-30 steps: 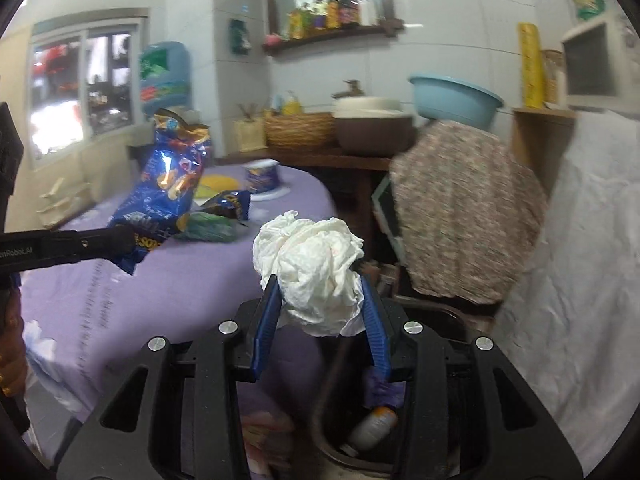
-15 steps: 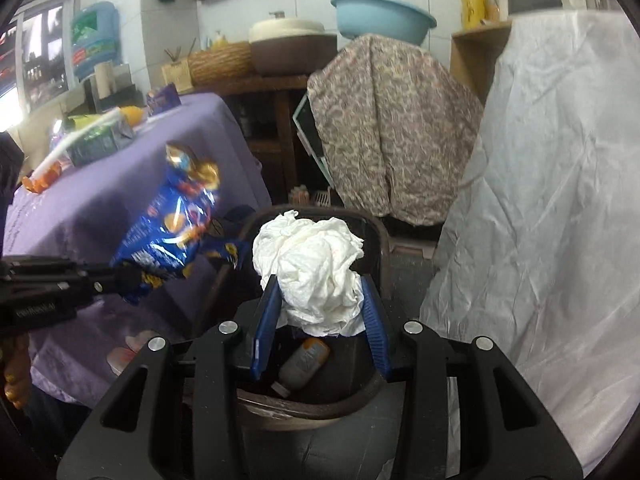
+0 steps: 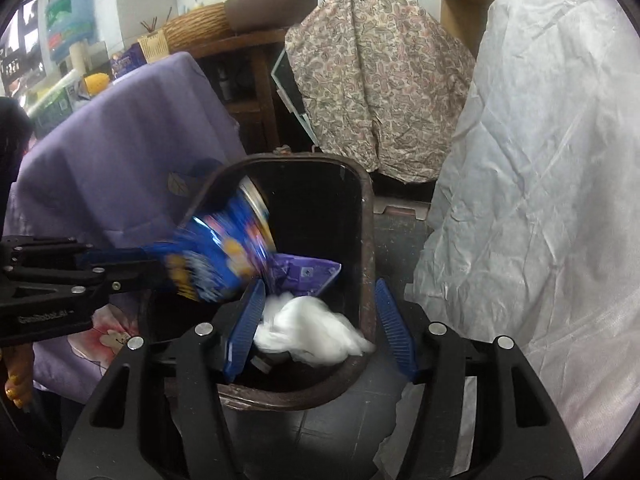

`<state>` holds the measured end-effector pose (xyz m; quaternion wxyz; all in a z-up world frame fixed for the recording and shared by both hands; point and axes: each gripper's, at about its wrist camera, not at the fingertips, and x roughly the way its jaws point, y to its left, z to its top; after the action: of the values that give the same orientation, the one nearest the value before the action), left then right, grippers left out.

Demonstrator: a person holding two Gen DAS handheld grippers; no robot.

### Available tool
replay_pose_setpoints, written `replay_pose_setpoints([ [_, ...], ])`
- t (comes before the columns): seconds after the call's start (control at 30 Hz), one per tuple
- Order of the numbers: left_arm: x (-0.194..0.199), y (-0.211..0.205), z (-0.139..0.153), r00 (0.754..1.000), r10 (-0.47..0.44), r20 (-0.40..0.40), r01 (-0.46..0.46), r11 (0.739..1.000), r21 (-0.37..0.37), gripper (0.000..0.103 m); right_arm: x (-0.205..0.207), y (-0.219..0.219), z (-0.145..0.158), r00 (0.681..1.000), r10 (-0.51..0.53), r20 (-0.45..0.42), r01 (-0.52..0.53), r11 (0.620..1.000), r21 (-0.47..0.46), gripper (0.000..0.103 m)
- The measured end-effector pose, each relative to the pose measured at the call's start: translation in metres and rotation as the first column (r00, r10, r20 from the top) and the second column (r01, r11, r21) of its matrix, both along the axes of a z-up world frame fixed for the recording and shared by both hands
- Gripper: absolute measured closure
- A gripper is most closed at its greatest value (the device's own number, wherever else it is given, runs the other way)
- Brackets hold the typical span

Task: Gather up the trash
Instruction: 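Move both open tools back toward the table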

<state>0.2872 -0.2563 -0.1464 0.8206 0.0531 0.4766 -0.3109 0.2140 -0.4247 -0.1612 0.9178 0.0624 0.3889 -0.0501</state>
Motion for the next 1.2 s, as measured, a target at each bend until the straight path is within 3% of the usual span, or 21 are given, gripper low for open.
replay_pose_setpoints([
  [0.2,-0.004,0.008,0.008,1.000,0.023,-0.001,-0.023,0.998,-0.059,0.053,-0.005,-0.006,0.002,1.000,-0.024,0.009,0.024,1.000,0.008,0.042],
  [0.43,-0.023,0.020,0.032,0.998,0.018,0.068,-0.012,0.996,-0.092,0.040,-0.005,0.000,0.014,0.999,-0.035,0.029,0.035,0.999,0.007,0.038],
  [0.77,-0.042,0.051,0.076,0.993,0.035,0.117,-0.015,0.987,-0.161,0.035,0.001,0.025,0.045,0.996,0.009,0.093,-0.009,1.000,-0.002,0.035],
  [0.93,-0.053,0.081,0.105,0.981,0.083,0.174,-0.045,0.976,-0.212,0.025,0.005,0.043,0.068,0.989,0.056,0.134,-0.061,0.998,0.029,0.035],
  [1.2,-0.056,0.145,0.136,0.945,0.211,0.249,-0.154,0.961,-0.230,0.020,0.015,0.109,0.109,0.953,0.218,0.212,-0.222,0.975,-0.005,0.034],
])
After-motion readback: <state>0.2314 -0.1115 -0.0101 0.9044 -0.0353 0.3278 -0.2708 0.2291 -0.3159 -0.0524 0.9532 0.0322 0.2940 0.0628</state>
